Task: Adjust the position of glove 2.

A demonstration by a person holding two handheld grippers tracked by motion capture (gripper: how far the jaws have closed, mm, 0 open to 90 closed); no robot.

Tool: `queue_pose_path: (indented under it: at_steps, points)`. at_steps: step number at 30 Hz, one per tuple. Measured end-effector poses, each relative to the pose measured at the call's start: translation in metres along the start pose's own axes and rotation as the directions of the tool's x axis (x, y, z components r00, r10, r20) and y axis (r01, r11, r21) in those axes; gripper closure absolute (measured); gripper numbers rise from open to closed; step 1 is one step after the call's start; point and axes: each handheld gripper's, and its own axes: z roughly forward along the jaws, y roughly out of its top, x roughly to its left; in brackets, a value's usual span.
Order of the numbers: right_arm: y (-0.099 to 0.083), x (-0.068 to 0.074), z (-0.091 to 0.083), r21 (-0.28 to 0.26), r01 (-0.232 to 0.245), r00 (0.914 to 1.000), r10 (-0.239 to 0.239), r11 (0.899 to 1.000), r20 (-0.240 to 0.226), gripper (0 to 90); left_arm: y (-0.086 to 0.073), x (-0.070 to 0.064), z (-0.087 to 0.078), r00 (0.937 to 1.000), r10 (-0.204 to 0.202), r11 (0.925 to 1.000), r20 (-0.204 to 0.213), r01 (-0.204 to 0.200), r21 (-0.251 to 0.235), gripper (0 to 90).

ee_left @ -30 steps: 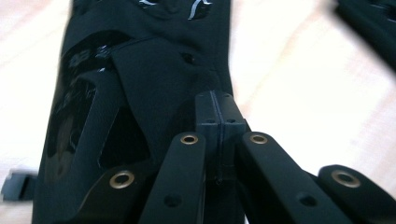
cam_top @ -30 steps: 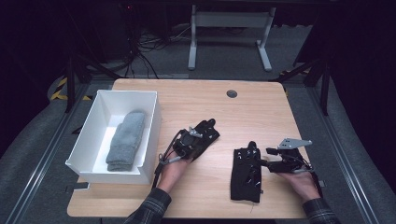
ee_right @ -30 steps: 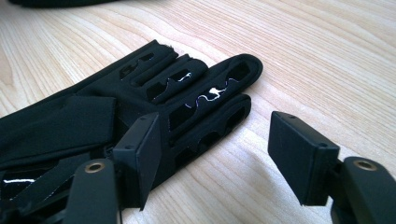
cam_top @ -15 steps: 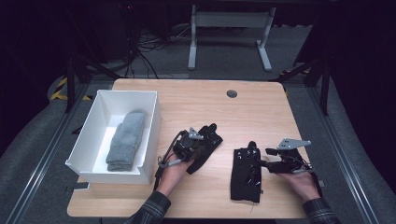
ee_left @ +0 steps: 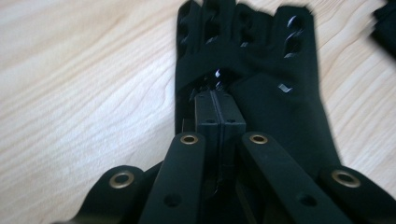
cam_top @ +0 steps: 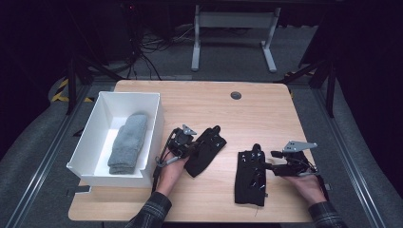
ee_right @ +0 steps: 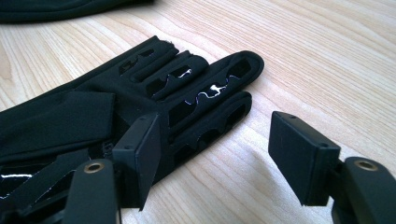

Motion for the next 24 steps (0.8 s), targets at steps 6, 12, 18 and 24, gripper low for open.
queue_pose_path:
  at_steps: [6,12,18,24]
  points:
    - [0.0,0.0,0.0,-0.003,-0.001,1.0,0.001,1.0,0.002,35.5,-0.002,-0.005,0.002,0.9993,0.018,0.9994,0.032,-0.019,0.03,90.0]
    - [0.0,0.0,-0.001,-0.004,-0.001,1.0,0.001,1.0,0.0,35.5,-0.006,-0.016,-0.003,0.9953,0.06,0.9964,0.076,-0.064,0.055,90.0]
    - [0.0,0.0,-0.002,-0.003,0.002,1.0,-0.002,1.0,0.005,35.5,-0.014,-0.032,-0.009,0.9868,0.103,0.9902,0.125,-0.113,0.082,90.0]
    - [-0.001,0.001,-0.002,-0.003,0.002,1.0,-0.002,1.0,0.001,35.5,-0.02,-0.045,-0.013,0.9781,0.13,0.985,0.163,-0.146,0.091,90.0]
